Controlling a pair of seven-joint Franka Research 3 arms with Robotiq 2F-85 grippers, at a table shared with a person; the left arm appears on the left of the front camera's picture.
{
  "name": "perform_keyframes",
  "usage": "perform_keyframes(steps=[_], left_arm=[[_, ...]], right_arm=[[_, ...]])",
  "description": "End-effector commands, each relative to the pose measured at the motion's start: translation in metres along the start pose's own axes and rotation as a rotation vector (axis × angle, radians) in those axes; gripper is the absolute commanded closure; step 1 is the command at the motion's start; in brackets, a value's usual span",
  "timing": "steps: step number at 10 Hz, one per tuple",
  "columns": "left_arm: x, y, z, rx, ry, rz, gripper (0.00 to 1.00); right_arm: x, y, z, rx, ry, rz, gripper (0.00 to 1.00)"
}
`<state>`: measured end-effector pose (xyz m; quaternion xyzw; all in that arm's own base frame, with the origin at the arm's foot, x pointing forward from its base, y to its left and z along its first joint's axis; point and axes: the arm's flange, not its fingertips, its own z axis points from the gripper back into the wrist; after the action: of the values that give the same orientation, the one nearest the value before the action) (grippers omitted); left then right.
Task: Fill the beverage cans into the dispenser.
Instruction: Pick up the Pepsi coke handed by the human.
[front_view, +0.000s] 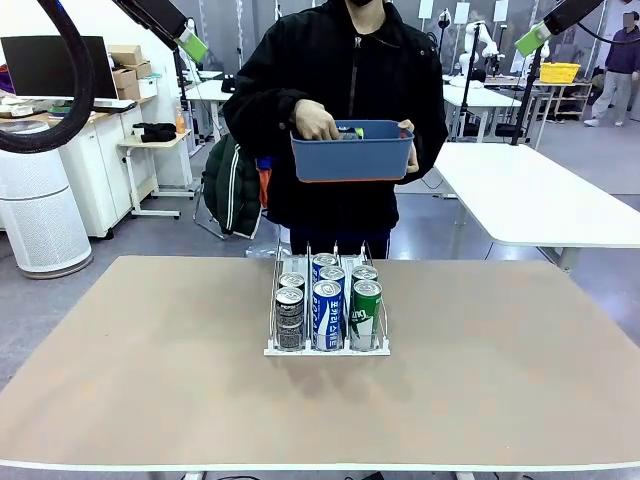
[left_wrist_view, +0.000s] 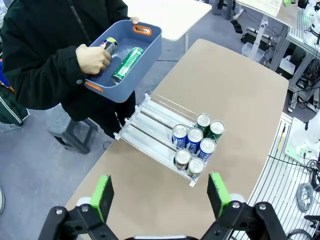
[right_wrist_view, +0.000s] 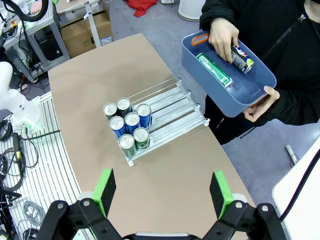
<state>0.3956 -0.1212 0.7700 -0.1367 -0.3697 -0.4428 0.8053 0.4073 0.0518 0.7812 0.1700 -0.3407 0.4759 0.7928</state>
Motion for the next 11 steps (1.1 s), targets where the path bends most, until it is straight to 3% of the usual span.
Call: perform_keyframes(steps=[1, 11], left_arm=[[-0.0018, -0.0003, 0.0025, -0.005, 0.003, 0.001, 0.00], [-0.0018, -0.0003, 0.0025, -0.005, 0.003, 0.001, 0.00]], right_arm=[[0.0002, 0.0001, -0.0008, 0.009, -0.006, -0.002, 0.00], [0.0002, 0.0001, -0.0008, 0.009, -0.006, -0.002, 0.00]])
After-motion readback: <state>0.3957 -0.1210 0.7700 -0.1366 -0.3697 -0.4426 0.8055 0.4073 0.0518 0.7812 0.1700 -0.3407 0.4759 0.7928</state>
